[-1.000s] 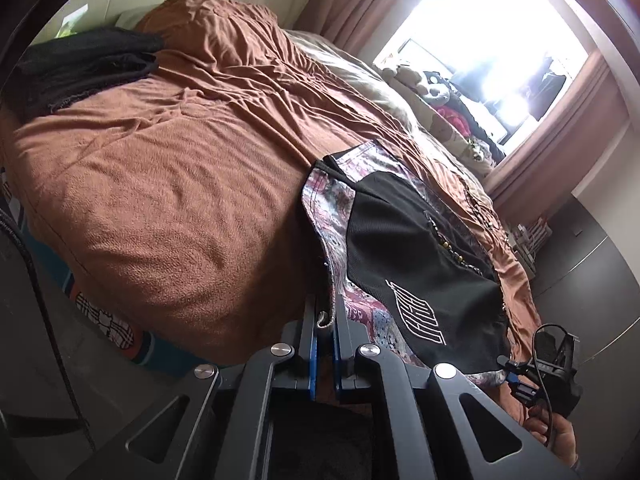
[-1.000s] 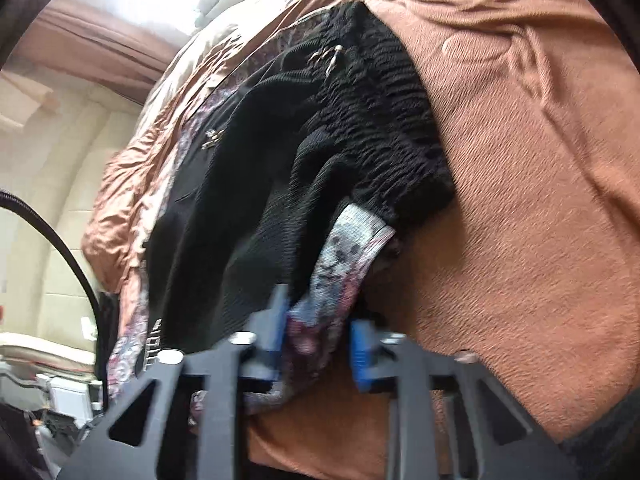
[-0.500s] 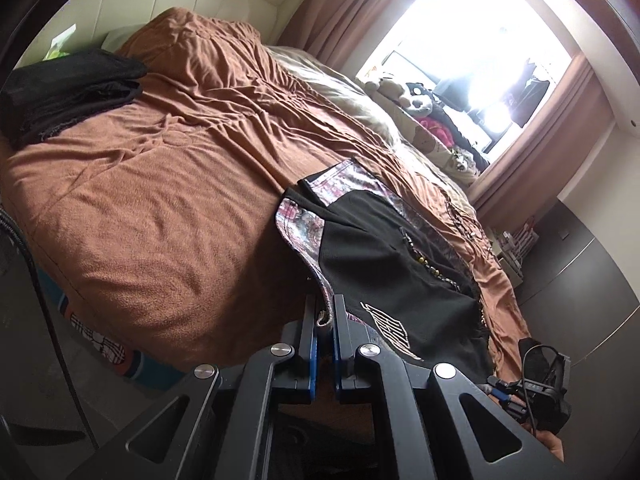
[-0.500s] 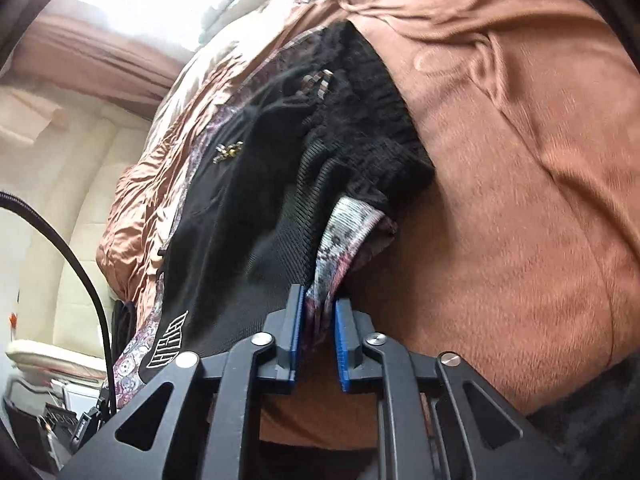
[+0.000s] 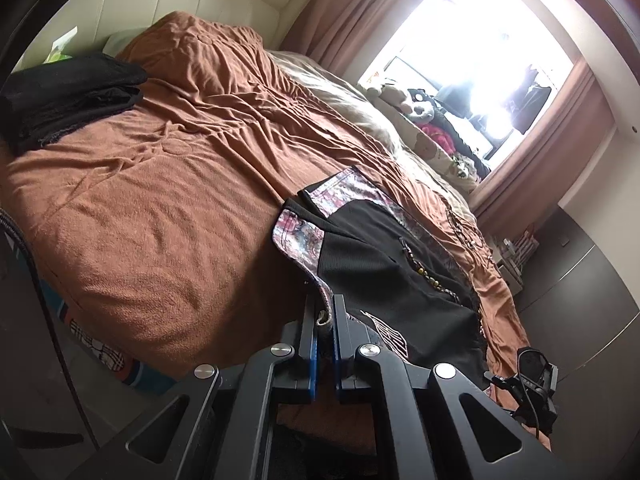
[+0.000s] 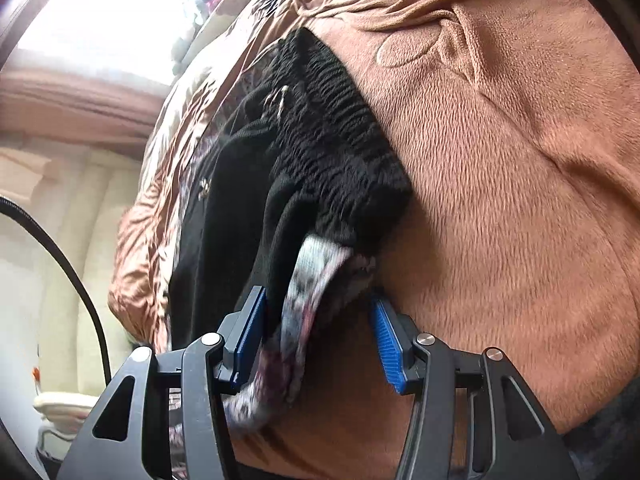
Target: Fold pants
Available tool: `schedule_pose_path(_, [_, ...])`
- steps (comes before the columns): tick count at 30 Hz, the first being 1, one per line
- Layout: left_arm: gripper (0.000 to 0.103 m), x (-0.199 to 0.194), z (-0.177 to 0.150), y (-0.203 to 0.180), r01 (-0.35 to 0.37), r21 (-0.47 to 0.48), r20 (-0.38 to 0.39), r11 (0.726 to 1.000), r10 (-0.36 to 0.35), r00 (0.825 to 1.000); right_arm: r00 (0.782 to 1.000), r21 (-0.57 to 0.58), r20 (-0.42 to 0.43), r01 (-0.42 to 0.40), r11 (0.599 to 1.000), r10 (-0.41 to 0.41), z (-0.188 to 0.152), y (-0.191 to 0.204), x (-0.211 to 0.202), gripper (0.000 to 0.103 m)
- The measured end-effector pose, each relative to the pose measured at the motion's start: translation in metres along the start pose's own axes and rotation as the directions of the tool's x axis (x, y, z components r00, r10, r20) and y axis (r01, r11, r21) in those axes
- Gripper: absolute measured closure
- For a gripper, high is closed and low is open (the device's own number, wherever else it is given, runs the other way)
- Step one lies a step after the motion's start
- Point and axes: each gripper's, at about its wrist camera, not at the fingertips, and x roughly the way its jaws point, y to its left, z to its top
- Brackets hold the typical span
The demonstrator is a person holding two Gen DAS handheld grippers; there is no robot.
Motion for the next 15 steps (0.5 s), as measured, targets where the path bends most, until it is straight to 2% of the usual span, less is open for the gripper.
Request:
schedule_pose_path(2, [0.098,0.003,0.004,-0.001,0.001,-0.002,0.0,1.0,-0.001,1.0,1.0,0.013,0.018,-0.012,1.0,0.012,0.002,-0.003,0.002,0.067])
schedule_pose_path(3, [0.098,0.004,0.007,-0.002,0.001,0.0,0.0,1.0,-0.001,1.0,1.0,0.014,0.019,-0.009,1.0,0.009,0.003,-0.003,0.003,0.08])
schedule_pose_path(5, [0.098,0.007,0.012,-0.005,0.007,0.004,0.002,1.0,-0.007,1.0,1.0,0.016,0.016,-0.01,1.0,0.01,0.002,-0.004,0.002,0.09])
schedule_pose_path(7, [0.098,0.008,0.019,-0.008,0.013,0.006,0.007,1.0,-0.013,1.0,0.999,-0.013,0.042,-0.012,1.0,0.013,-0.001,0.002,-0.005,0.094])
schedule_pose_path(15, [0.098,0.019,0.065,-0.03,0.039,0.033,0.053,0.999,-0.041,0.998,0.991,-0.088,0.111,-0.068,0.994,0.077,0.002,0.026,-0.033,0.095])
